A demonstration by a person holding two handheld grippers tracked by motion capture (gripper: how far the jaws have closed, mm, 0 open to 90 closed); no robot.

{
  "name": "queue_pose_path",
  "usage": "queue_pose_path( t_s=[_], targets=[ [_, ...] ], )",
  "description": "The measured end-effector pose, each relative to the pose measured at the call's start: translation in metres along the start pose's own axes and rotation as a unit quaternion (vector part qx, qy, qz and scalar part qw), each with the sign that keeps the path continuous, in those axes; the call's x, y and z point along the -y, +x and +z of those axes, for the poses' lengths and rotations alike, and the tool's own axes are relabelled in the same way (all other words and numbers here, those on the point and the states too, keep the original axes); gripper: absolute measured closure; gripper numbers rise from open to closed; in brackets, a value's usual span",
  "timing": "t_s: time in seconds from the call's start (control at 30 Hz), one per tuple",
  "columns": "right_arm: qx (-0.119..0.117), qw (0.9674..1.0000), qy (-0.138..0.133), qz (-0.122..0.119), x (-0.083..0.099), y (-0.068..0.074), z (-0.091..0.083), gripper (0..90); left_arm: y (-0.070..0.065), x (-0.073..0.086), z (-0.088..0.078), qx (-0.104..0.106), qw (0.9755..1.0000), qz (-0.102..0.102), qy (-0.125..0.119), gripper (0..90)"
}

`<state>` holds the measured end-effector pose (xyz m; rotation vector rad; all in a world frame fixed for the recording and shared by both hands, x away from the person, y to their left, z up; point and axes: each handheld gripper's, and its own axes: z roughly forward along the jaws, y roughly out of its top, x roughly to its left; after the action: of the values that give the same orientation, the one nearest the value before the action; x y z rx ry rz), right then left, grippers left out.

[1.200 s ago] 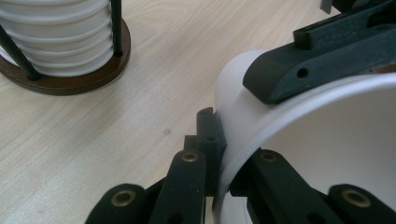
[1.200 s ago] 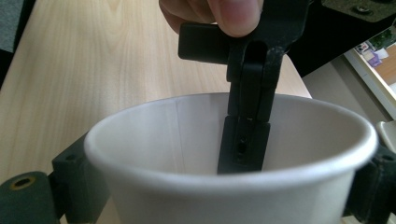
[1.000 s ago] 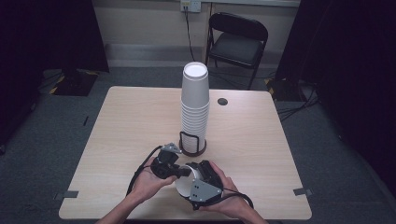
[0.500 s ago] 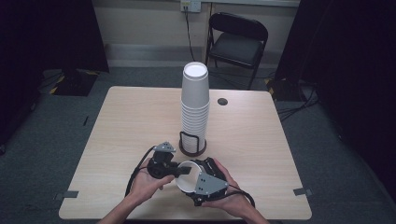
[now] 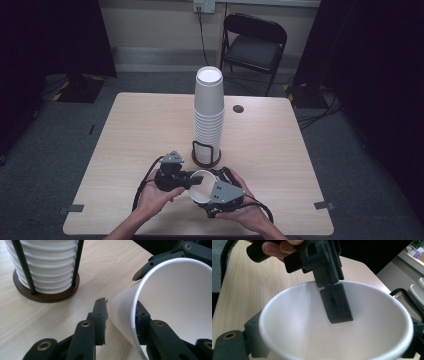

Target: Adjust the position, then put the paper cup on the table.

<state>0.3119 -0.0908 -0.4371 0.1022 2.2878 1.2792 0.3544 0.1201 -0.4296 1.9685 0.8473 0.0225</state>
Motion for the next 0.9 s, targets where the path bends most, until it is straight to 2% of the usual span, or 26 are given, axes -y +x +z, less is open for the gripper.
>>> queue_pose_path(
  t_s=[0.2,0.37,0.53,0.63,0.73,0.9],
  targets=[
    [0.005,0.9996,-0.002,0.026,0.003,-0.006,-0.002,11.0,0.000,-0.001,-0.004,0.000,0.9999,0.002,-0.017,65.4],
    [0.014,0.9985,0.002,0.054,0.010,-0.010,-0.004,11.1,0.000,-0.001,-0.008,-0.025,0.9985,0.002,-0.048,53.0],
    [0.030,0.9967,0.010,0.075,0.015,-0.016,-0.007,11.2,0.003,0.001,-0.014,-0.042,0.9961,0.000,-0.077,47.1],
    [0.039,0.9950,0.021,0.090,0.020,-0.021,-0.006,11.2,0.006,0.000,-0.016,-0.053,0.9944,0.000,-0.091,40.4],
    [0.045,0.9924,0.021,0.112,0.025,-0.026,-0.007,11.2,0.008,0.000,-0.018,-0.048,0.9950,0.000,-0.088,40.0],
    [0.057,0.9878,0.016,0.144,0.029,-0.035,-0.011,11.2,0.011,0.003,-0.018,-0.063,0.9940,0.003,-0.089,36.2]
  ],
)
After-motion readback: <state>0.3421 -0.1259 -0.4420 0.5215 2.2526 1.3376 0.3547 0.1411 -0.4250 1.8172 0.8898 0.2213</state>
